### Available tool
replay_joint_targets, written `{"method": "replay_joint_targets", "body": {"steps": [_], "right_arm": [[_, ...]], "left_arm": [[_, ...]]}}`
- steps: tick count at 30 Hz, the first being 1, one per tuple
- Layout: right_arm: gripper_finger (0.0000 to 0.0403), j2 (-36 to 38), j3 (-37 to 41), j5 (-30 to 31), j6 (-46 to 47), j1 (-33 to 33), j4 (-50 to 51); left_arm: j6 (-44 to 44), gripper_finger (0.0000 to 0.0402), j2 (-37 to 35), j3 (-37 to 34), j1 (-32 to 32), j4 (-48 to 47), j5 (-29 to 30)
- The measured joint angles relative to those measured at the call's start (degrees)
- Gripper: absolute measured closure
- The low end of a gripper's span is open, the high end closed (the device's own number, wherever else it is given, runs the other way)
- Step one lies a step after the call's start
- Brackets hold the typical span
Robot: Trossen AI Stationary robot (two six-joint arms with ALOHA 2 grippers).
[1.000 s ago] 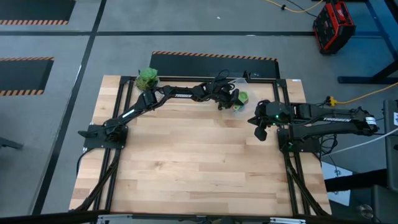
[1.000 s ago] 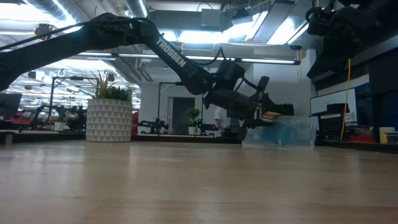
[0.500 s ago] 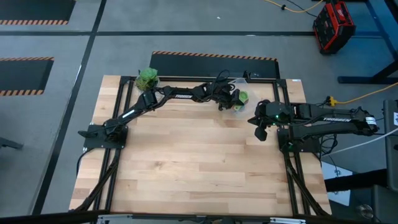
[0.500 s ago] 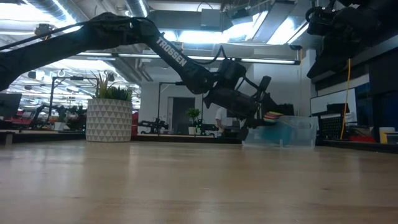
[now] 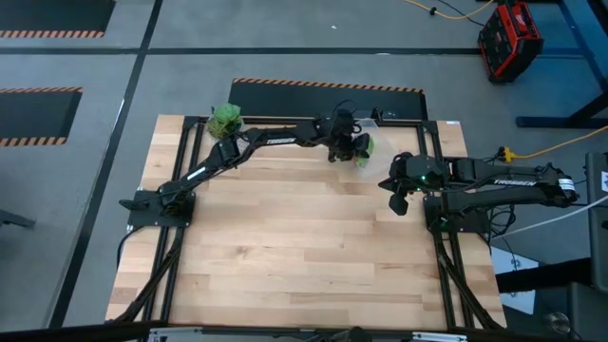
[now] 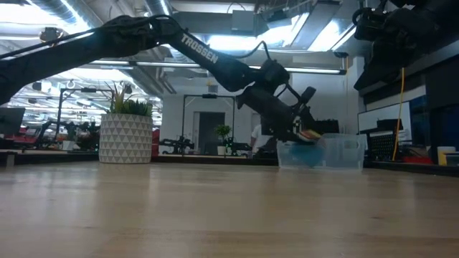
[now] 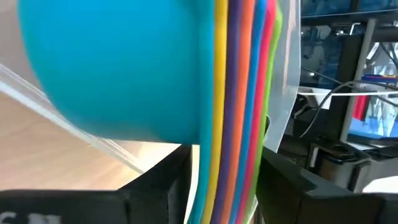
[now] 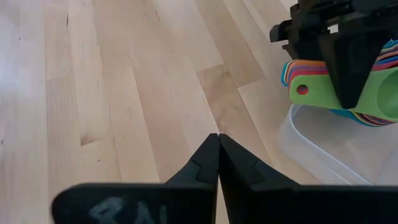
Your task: Nest measuring cups in basket
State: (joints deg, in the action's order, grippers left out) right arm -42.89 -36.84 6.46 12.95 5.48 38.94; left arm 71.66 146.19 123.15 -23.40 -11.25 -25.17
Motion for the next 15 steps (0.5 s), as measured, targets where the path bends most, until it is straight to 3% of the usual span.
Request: {"method": "replay_joint_targets", "body": {"steps": [15], "right_arm": [[0.0391,0.0,0.0,0.0,0.02,-0.01,0.0]], "left_arm": [[-0.76,0.0252,-0.04,0.04,-1.02,-2.08,-2.22]]}}
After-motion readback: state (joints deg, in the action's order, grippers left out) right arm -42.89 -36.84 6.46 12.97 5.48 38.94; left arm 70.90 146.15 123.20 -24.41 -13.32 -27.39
